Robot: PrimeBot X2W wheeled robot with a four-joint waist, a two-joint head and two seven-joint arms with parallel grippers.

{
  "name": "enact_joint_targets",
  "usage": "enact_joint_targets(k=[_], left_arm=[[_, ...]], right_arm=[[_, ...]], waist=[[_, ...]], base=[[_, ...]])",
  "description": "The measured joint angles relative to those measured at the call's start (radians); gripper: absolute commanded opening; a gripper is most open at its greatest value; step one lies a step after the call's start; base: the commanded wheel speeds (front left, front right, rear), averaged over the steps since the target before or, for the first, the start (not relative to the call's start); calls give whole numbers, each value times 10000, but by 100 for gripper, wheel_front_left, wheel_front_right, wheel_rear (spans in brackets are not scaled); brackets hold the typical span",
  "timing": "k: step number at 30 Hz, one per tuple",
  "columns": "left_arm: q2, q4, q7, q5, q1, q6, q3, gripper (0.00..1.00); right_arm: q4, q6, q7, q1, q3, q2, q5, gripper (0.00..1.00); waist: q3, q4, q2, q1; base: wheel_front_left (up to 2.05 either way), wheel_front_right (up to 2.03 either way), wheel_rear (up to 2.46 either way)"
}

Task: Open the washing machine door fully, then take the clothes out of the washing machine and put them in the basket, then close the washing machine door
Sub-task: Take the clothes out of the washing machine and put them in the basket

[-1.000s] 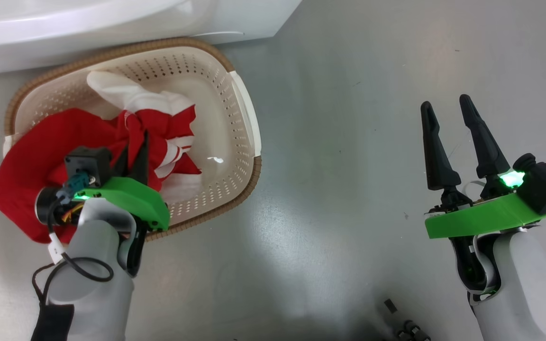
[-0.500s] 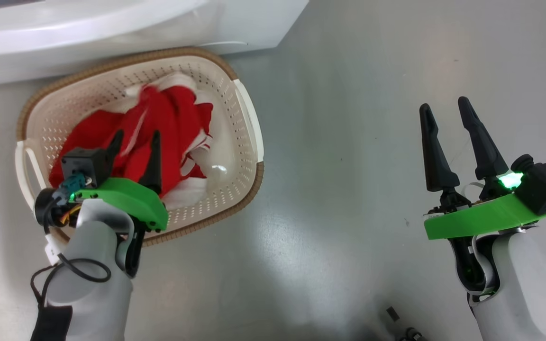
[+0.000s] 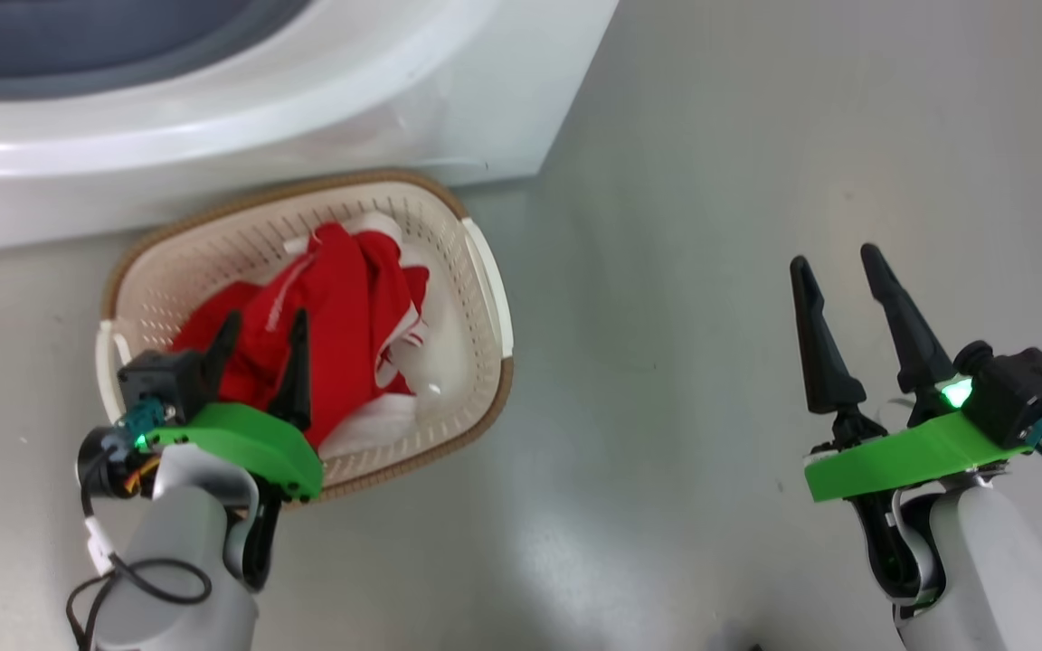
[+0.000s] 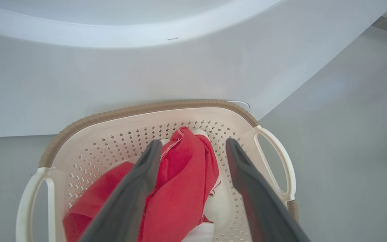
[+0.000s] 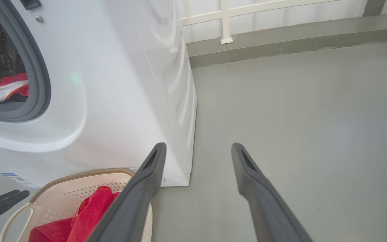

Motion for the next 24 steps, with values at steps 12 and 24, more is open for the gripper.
enact_joint_targets(k=[12,24], left_arm=[[0,-1154,2,0,1276,0,123,100],[6,-2558,0,25,2617,0,441,100]], right_arm=[[259,0,0,775,-54,0,-199,100],[430,0,2,1755,-309,6,-284,100]], waist=[[-1501,242,0,0],[-2924,558,0,0]], base=[[0,0,0],[0,0,0]])
